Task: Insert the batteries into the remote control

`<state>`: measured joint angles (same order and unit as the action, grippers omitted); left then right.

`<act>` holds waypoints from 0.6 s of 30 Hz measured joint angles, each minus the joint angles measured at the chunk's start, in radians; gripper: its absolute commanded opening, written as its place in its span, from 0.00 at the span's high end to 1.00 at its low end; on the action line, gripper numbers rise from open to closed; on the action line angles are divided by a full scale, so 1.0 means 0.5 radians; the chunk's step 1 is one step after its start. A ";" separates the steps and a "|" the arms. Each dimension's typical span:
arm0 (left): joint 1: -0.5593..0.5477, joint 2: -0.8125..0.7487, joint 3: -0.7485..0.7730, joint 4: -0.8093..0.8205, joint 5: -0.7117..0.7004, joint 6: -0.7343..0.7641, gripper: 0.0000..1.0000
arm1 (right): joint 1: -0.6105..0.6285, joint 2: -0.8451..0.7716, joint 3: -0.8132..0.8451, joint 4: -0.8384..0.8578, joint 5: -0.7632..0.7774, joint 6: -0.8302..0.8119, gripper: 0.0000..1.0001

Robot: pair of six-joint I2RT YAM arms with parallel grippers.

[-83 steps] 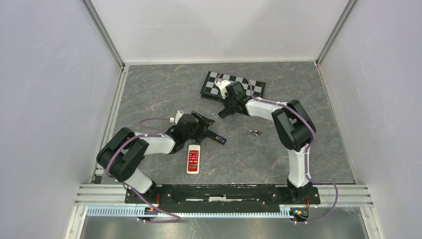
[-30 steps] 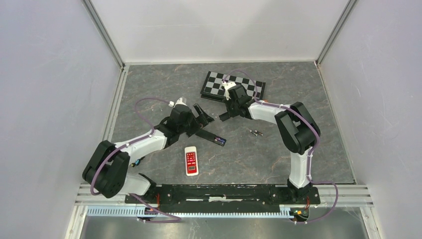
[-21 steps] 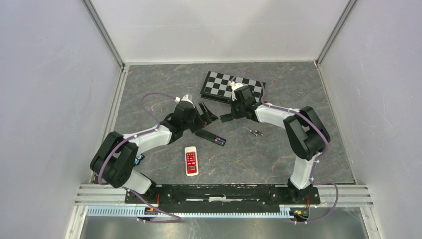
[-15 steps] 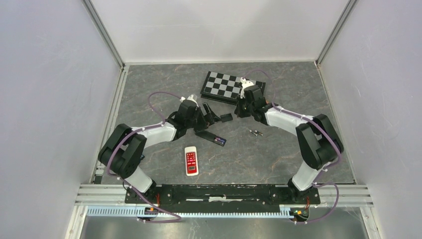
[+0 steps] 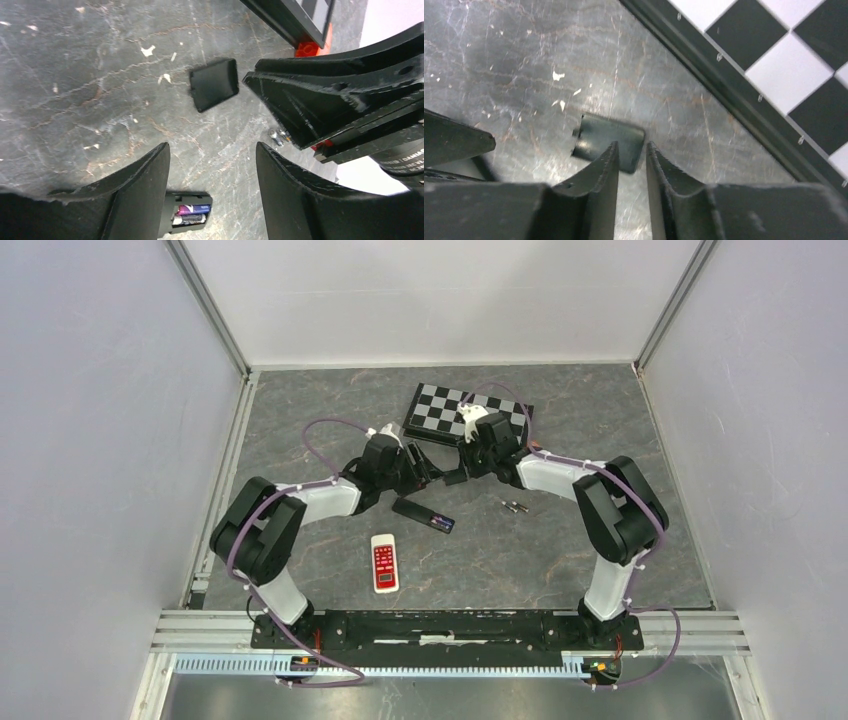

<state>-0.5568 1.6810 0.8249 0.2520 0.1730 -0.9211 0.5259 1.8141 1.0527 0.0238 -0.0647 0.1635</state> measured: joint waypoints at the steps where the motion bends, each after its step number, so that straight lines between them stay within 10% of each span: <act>1: 0.006 0.011 0.000 0.002 -0.008 -0.001 0.32 | 0.001 0.030 0.024 0.028 0.001 -0.033 0.76; 18: 0.050 0.059 0.000 0.025 -0.011 -0.002 0.30 | -0.001 0.329 0.306 -0.121 -0.186 -0.531 0.78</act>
<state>-0.5316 1.7103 0.8249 0.2646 0.1673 -0.9218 0.5255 1.9785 1.2057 -0.0368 -0.1577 -0.1020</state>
